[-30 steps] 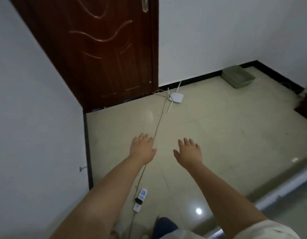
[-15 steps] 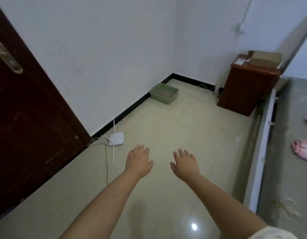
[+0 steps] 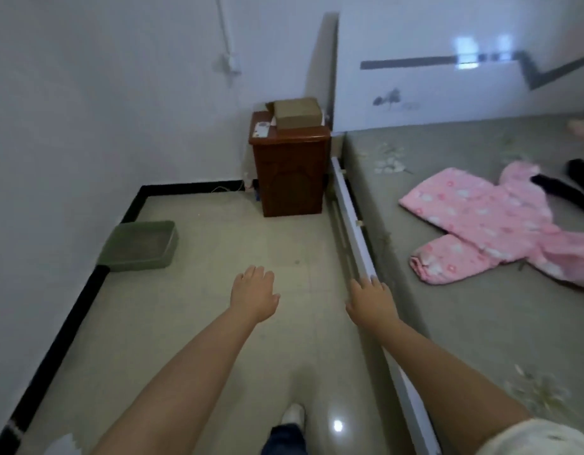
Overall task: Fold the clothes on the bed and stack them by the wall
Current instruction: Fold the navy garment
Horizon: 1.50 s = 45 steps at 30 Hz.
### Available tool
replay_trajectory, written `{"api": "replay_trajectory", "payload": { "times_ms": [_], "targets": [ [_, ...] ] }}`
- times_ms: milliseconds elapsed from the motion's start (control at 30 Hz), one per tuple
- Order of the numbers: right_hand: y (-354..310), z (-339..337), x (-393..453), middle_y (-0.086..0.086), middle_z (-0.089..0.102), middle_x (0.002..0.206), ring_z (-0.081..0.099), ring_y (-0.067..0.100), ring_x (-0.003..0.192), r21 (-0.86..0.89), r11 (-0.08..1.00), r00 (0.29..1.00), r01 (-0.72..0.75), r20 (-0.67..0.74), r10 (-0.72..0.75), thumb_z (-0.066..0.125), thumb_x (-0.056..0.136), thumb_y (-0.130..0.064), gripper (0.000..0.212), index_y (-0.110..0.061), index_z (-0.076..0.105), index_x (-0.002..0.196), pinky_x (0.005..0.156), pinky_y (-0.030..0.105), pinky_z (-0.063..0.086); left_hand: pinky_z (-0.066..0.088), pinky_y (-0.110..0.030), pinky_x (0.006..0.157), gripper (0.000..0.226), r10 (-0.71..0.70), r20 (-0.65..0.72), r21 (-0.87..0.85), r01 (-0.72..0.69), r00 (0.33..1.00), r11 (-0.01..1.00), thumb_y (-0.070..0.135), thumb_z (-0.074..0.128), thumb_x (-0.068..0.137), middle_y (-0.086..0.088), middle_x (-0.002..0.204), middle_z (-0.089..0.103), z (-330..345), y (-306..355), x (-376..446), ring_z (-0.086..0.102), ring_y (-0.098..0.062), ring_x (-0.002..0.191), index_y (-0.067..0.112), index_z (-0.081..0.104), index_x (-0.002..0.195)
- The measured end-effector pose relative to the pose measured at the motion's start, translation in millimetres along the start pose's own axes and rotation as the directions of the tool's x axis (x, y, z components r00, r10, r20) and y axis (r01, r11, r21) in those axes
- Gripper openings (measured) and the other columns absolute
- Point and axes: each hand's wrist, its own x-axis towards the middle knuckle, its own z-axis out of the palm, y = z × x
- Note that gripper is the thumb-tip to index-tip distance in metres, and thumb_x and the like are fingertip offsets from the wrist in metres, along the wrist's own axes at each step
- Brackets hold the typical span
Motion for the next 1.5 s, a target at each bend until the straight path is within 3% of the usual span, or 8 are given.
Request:
{"api": "replay_trajectory", "payload": {
  "times_ms": [167, 333, 533, 733, 900, 1333, 1400, 1500],
  "targets": [
    [94, -43, 58, 0.007, 0.035, 0.143, 0.029, 0.025, 0.133, 0.105, 0.932, 0.935, -0.347, -0.04, 0.352, 0.041, 0.094, -0.032, 0.046, -0.012, 0.036, 0.135, 0.106, 0.038, 0.028, 0.033, -0.036, 0.099, 0.044, 0.294, -0.026, 0.035, -0.293, 0.956, 0.956, 0.037, 0.042, 0.092, -0.011, 0.131, 0.045, -70, 57, 163, 0.039, -0.026, 0.122, 0.011, 0.042, 0.128],
    [190, -66, 93, 0.01, 0.045, 0.131, 0.038, 0.025, 0.124, 0.18, 0.806, 0.816, -0.564, -0.031, 0.578, 0.04, 0.094, -0.032, 0.042, -0.01, 0.041, 0.129, 0.098, 0.036, 0.035, 0.034, -0.037, 0.1, 0.045, 0.565, -0.06, 0.128, -0.555, 0.823, 0.822, 0.038, 0.046, 0.09, -0.01, 0.131, 0.047, -117, 165, 280, 0.038, -0.025, 0.125, 0.01, 0.045, 0.126],
    [319, -61, 145, 0.01, 0.048, 0.132, 0.042, 0.024, 0.121, 0.321, 0.604, 0.639, -0.729, 0.005, 0.769, 0.041, 0.094, -0.032, 0.045, -0.01, 0.039, 0.133, 0.096, 0.033, 0.037, 0.035, -0.035, 0.096, 0.045, 0.737, 0.026, 0.213, -0.724, 0.675, 0.656, 0.036, 0.046, 0.09, -0.01, 0.13, 0.045, -139, 299, 399, 0.04, -0.026, 0.122, 0.01, 0.041, 0.126],
    [432, -77, 209, 0.014, 0.052, 0.12, 0.043, 0.025, 0.118, 0.387, 0.451, 0.514, -0.805, 0.073, 0.855, 0.04, 0.093, -0.027, 0.036, -0.004, 0.047, 0.12, 0.091, 0.033, 0.038, 0.034, -0.034, 0.1, 0.048, 0.759, 0.136, 0.276, -0.76, 0.637, 0.589, 0.038, 0.041, 0.094, -0.009, 0.137, 0.041, -158, 384, 521, 0.036, -0.023, 0.128, 0.01, 0.036, 0.133],
    [510, -77, 266, 0.012, 0.051, 0.123, 0.042, 0.026, 0.117, 0.343, 0.413, 0.474, -0.844, 0.115, 0.873, 0.039, 0.095, -0.028, 0.039, -0.005, 0.043, 0.125, 0.094, 0.035, 0.037, 0.035, -0.034, 0.098, 0.047, 0.79, 0.18, 0.302, -0.797, 0.586, 0.523, 0.04, 0.04, 0.093, -0.007, 0.134, 0.043, -149, 451, 617, 0.038, -0.023, 0.125, 0.011, 0.038, 0.13],
    [700, -11, 434, 0.014, 0.045, 0.136, 0.035, 0.028, 0.129, 0.345, 0.201, 0.285, -0.917, 0.212, 0.935, 0.042, 0.095, -0.026, 0.044, -0.004, 0.04, 0.133, 0.104, 0.036, 0.03, 0.018, -0.037, 0.111, 0.06, 0.861, 0.227, 0.059, -0.889, 0.455, 0.454, 0.044, 0.041, 0.093, -0.013, 0.151, 0.021, -9, 646, 807, 0.014, -0.025, 0.141, 0.007, 0.03, 0.139],
    [726, 4, 455, 0.013, 0.042, 0.138, 0.033, 0.028, 0.13, 0.34, 0.218, 0.298, -0.915, 0.203, 0.933, 0.043, 0.094, -0.026, 0.046, -0.004, 0.039, 0.134, 0.105, 0.035, 0.027, 0.015, -0.039, 0.112, 0.064, 0.868, 0.199, 0.045, -0.889, 0.455, 0.456, 0.047, 0.037, 0.092, -0.016, 0.151, 0.022, 13, 659, 822, 0.019, -0.027, 0.14, 0.004, 0.031, 0.139],
    [775, 22, 481, 0.014, 0.036, 0.144, 0.026, 0.03, 0.135, 0.391, 0.229, 0.313, -0.891, 0.167, 0.935, 0.045, 0.094, -0.025, 0.05, -0.005, 0.035, 0.138, 0.108, 0.038, 0.024, 0.034, -0.05, 0.102, 0.077, 0.908, 0.088, -0.028, -0.91, 0.41, 0.414, 0.053, 0.016, 0.092, -0.026, 0.131, 0.05, 39, 664, 836, 0.048, -0.039, 0.122, -0.006, 0.054, 0.122]
  ]
}}
